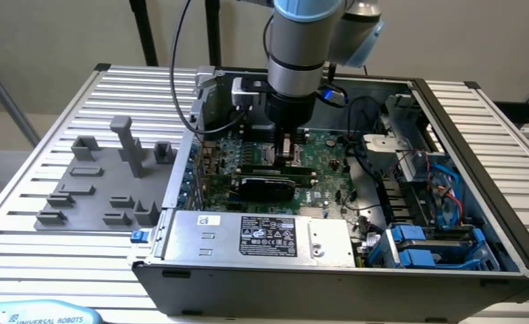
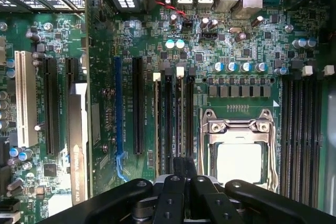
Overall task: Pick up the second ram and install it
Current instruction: 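Press down the second ram until it locks into place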
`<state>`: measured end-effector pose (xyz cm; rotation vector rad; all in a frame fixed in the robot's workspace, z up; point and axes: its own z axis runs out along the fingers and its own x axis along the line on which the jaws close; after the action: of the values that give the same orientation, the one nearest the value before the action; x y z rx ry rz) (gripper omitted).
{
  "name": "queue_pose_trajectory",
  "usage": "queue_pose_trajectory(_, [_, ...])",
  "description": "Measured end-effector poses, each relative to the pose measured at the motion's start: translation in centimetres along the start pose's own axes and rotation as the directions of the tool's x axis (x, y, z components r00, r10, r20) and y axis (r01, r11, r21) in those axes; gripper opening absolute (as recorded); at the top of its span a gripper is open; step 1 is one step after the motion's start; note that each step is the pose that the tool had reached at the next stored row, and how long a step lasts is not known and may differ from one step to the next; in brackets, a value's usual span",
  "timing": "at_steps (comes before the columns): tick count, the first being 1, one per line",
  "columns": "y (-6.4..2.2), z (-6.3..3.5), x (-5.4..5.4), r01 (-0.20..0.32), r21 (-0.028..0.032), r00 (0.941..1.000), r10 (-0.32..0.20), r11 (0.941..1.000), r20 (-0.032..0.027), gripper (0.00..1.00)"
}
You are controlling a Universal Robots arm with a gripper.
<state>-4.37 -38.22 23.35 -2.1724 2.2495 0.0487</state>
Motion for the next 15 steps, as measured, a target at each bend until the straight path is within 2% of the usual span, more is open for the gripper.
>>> queue_pose_trajectory(5, [0.0, 0.84, 0.0, 0.0, -0.0012, 1.0, 0.0, 1.0, -0.0016, 0.11])
queue_pose_trajectory(8, [0.01, 0.87, 0.1, 0.0, -0.0011, 1.0, 0.0, 1.0, -0.0015, 0.11])
queue_pose_trajectory(10, [0.0, 0.23, 0.0, 0.0, -0.001, 1.0, 0.0, 1.0, 0.0011, 0.11])
queue_pose_trajectory(13, [0.0, -1.17, 0.1, 0.0, -0.003, 1.0, 0.0, 1.0, 0.0003, 0.11])
queue_pose_trajectory(15, [0.0, -1.39, 0.1, 0.0, -0.0039, 1.0, 0.0, 1.0, 0.0008, 0.11])
